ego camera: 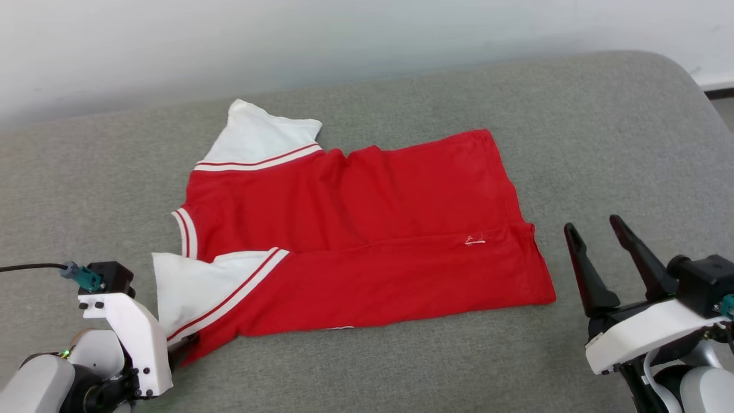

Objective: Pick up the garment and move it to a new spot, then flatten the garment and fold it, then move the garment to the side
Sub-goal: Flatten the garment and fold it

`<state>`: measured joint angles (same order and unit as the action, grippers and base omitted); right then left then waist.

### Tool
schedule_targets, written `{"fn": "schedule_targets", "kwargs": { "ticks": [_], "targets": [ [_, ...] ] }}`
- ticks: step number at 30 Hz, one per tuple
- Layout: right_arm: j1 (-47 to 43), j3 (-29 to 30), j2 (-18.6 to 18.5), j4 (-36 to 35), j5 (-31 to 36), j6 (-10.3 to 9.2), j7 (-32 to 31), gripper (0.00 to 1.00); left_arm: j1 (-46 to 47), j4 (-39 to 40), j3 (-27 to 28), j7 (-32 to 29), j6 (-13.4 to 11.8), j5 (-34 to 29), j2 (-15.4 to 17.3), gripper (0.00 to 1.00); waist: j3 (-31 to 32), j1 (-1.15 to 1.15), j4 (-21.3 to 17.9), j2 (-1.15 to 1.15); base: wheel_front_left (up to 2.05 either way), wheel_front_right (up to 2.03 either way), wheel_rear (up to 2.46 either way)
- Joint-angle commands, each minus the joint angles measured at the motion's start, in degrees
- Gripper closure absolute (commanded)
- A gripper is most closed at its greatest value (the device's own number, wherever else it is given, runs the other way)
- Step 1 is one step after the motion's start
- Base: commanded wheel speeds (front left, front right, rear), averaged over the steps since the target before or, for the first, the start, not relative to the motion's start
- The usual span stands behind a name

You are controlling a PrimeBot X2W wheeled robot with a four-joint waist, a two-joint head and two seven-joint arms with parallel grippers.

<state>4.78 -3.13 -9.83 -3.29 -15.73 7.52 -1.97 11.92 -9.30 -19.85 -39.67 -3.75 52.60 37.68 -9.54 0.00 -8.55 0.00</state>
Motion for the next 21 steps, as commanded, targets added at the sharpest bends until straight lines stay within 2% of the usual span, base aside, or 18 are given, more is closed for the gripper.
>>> {"fn": "schedule_targets", "kwargs": {
  "ticks": [1, 4, 5, 7, 8, 16, 21],
  "targets": [
    [0.1, 0.3, 0.4, -0.4, -0.4, -0.06, 0.2, 0.00, 0.4, -0.6, -0.2, -0.5, 0.1, 0.4, -0.4, 0.00, -1.3, 0.00, -1.1, 0.00, 0.00, 0.00, 0.00],
    [0.0, 0.9, 0.5, -0.8, -0.7, -0.06, 0.0, 0.00, -0.1, -3.1, -1.7, -2.7, 0.5, 1.3, -1.2, 0.00, -2.4, 0.00, -1.7, 0.00, 0.00, 0.00, 0.00],
    [0.0, 1.2, 0.4, -0.8, -0.8, -0.06, -0.1, 0.00, -0.3, -3.7, -2.1, -3.2, 0.7, 1.7, -1.7, 0.15, -2.6, 0.00, -1.8, 0.00, 0.00, 0.00, 0.00],
    [-0.2, 2.0, 0.2, -1.0, -1.2, -0.06, -0.4, 0.00, -0.8, -4.2, -2.8, -3.6, 0.8, 2.1, -2.9, 0.65, -3.0, 0.00, -1.9, 0.00, 0.00, 0.00, 0.00],
    [-0.2, 2.3, 0.0, -1.2, -1.3, -0.06, -0.6, 0.00, -1.0, -4.4, -3.1, -3.6, 1.0, 2.5, -3.4, 1.00, -3.1, 0.00, -1.8, 0.00, 0.00, 0.00, 0.00],
    [0.7, 5.5, -2.5, -2.7, -4.1, -0.06, -5.2, 0.00, 0.1, -5.8, -2.8, -0.3, 3.2, 3.1, -5.5, 1.00, -3.0, 0.00, 0.1, 0.00, 0.00, 0.00, 0.00],
    [2.4, 5.7, -6.1, -1.3, -9.3, -0.06, -16.9, 0.00, 1.4, -4.9, -0.7, 3.0, 3.9, 3.1, -5.3, 1.00, -2.1, 0.00, 1.5, 0.00, 0.00, 0.00, 0.00]
  ]
}}
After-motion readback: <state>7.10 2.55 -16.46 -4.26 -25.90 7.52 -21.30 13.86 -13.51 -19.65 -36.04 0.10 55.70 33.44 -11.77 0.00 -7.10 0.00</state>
